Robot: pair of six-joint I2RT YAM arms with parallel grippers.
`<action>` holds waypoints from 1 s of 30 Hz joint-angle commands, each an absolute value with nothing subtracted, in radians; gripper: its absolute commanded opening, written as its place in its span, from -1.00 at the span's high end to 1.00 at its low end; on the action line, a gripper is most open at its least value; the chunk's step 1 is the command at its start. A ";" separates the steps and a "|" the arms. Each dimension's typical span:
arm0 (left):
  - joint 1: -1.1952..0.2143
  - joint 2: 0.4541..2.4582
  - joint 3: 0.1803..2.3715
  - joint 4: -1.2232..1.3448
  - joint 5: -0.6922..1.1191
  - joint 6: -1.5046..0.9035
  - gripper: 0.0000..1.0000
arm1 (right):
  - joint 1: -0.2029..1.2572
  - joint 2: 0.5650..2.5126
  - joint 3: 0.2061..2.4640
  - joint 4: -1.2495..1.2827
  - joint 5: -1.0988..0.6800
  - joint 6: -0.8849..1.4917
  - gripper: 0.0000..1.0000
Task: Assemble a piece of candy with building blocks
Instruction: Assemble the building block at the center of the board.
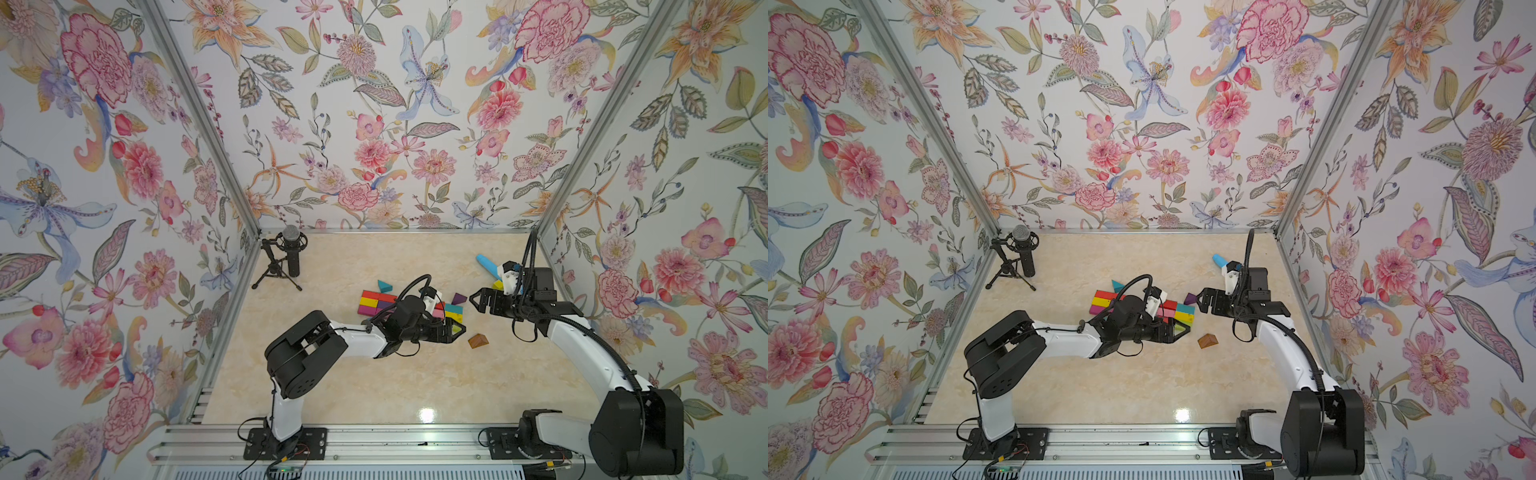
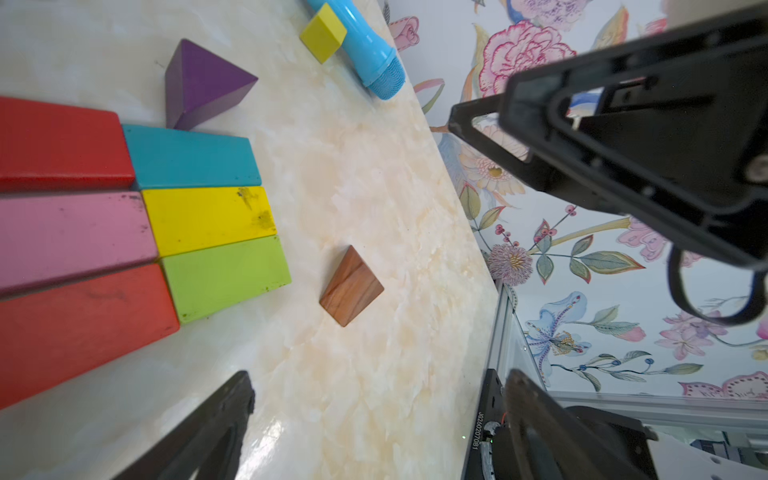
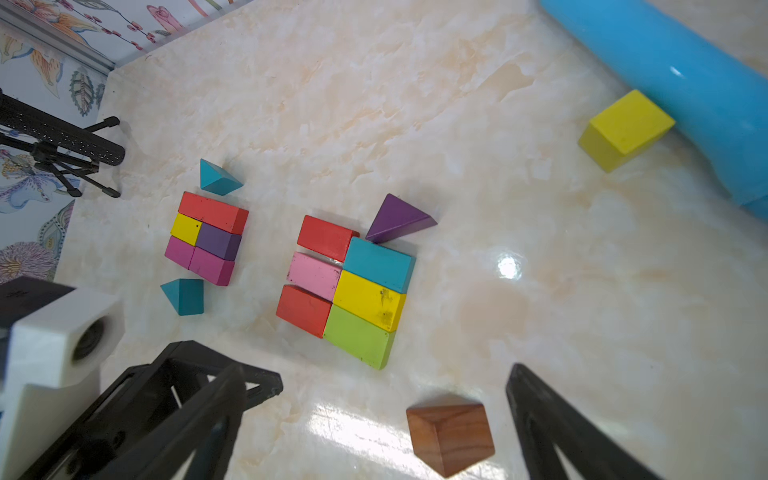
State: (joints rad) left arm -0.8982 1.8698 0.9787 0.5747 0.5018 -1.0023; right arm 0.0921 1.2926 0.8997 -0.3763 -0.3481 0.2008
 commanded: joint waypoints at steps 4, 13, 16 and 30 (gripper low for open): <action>-0.815 1.693 0.950 0.375 0.490 -0.817 -0.93 | 0.180 1.542 1.112 -0.458 -0.197 0.097 -1.00; -0.732 1.596 0.881 0.320 0.447 -0.740 -0.94 | 0.232 1.732 1.203 -0.491 -0.135 0.106 -0.93; -0.716 1.606 0.860 0.360 0.471 -0.748 -0.94 | 0.253 1.783 1.224 -0.513 -0.094 0.096 -0.88; -0.693 1.611 0.792 0.479 0.484 -0.816 -0.94 | 0.262 1.909 1.279 -0.525 -0.090 0.095 -0.56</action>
State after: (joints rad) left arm -0.7067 1.6211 0.8005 0.4320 0.4717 -0.8001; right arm 0.2581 1.8805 1.2465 -0.5041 -0.0959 0.1081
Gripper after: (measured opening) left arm 0.970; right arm 0.785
